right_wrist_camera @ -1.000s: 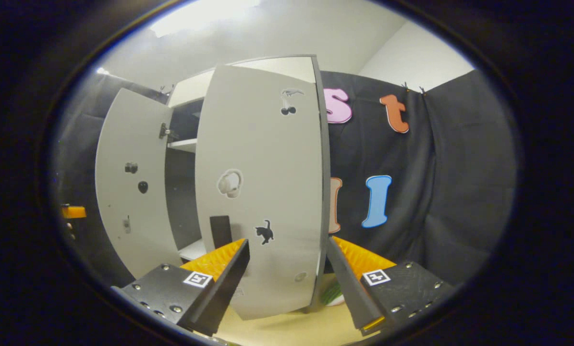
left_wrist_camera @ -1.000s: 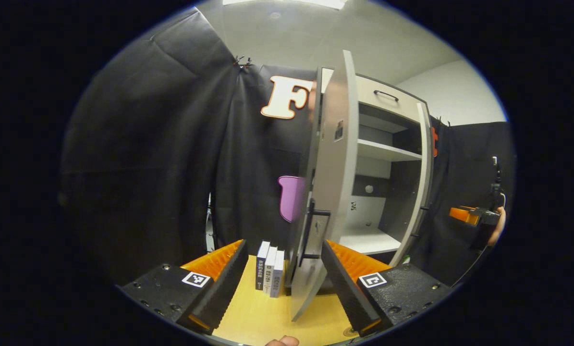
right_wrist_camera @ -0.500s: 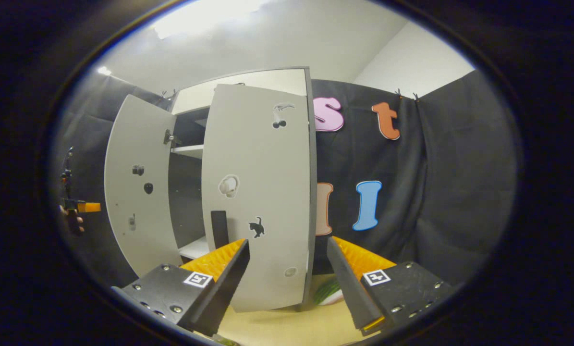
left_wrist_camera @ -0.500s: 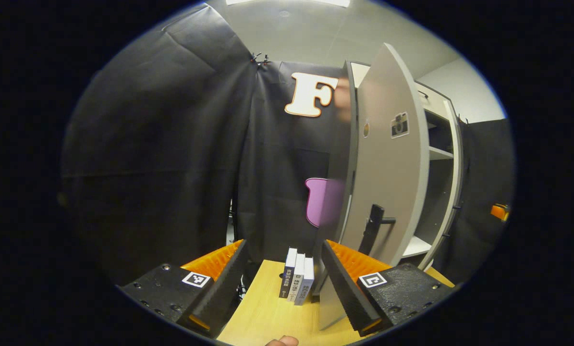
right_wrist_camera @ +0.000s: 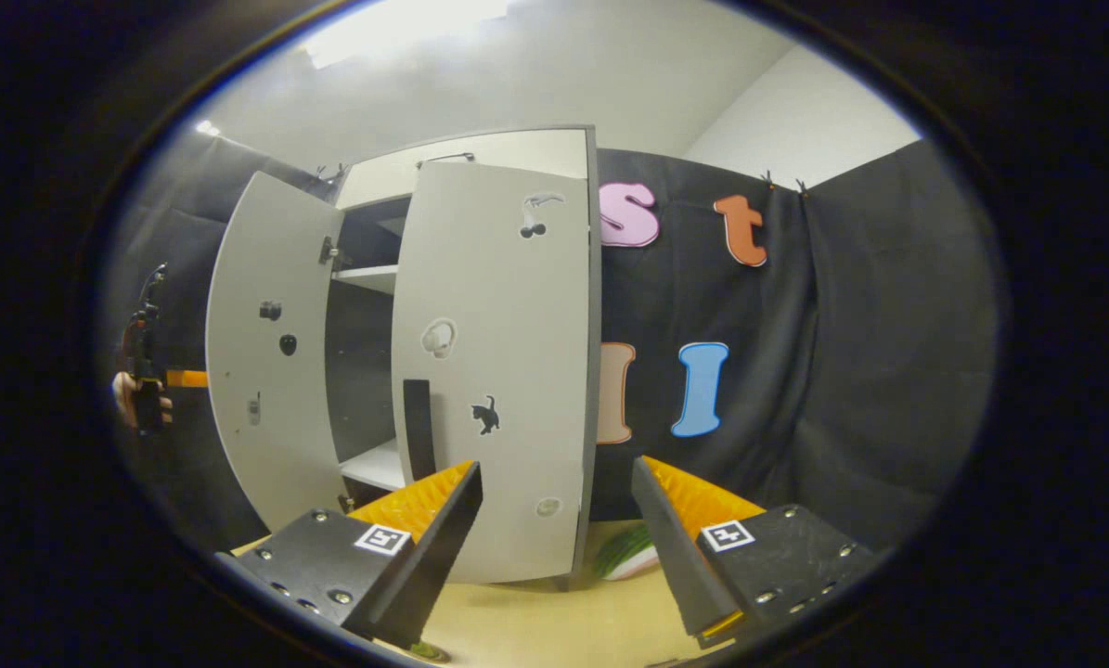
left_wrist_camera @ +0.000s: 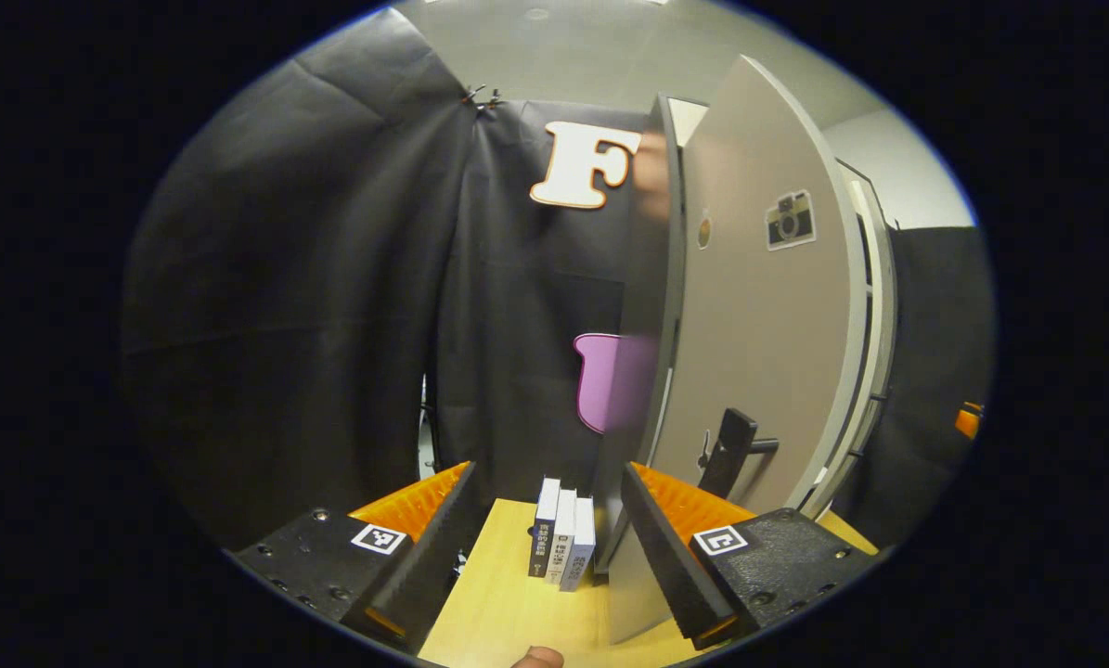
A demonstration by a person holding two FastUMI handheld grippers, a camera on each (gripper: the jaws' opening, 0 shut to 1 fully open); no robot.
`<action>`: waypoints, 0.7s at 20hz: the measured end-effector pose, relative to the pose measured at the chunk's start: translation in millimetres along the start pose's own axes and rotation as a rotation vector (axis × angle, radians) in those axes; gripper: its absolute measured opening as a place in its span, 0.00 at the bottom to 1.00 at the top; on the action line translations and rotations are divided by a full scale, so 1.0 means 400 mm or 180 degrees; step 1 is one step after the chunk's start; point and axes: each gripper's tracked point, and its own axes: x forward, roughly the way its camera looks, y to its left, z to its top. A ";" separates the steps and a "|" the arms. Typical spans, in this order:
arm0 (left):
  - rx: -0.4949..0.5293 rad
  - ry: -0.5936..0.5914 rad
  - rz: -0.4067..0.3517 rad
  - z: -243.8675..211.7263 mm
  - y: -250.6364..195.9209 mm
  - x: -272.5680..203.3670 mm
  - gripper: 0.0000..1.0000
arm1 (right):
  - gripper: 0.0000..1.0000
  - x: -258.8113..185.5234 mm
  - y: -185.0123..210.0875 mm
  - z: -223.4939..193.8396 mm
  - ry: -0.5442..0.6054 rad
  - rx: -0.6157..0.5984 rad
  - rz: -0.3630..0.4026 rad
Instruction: Grasp the bottle in the cabinet with the left hand and place it on the coaster, then close the right door with the right hand and the left door with the left hand.
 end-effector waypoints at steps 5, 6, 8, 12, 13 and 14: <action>0.0234 -0.0130 -0.0123 0.017 -0.089 -0.006 0.87 | 0.97 -0.027 -0.011 -0.028 -0.0017 0.0043 0.0033; 0.0162 -0.0086 -0.0148 0.012 -0.098 -0.005 0.87 | 0.98 -0.032 -0.010 -0.028 -0.0017 0.0063 0.0046; 0.0016 -0.0010 -0.0198 0.001 -0.127 -0.008 0.88 | 0.98 -0.043 -0.013 -0.024 -0.0035 0.0080 0.0050; 0.0093 -0.0044 -0.0258 0.008 -0.193 -0.010 0.88 | 0.97 -0.058 -0.011 0.000 -0.0102 0.0121 0.0070; 0.0107 -0.0049 -0.0253 0.004 -0.208 -0.010 0.93 | 0.98 -0.061 -0.011 0.004 -0.0106 0.0124 0.0068; 0.0108 -0.0051 -0.0243 0.002 -0.219 -0.008 0.93 | 0.98 -0.065 -0.013 0.009 -0.0117 0.0117 0.0053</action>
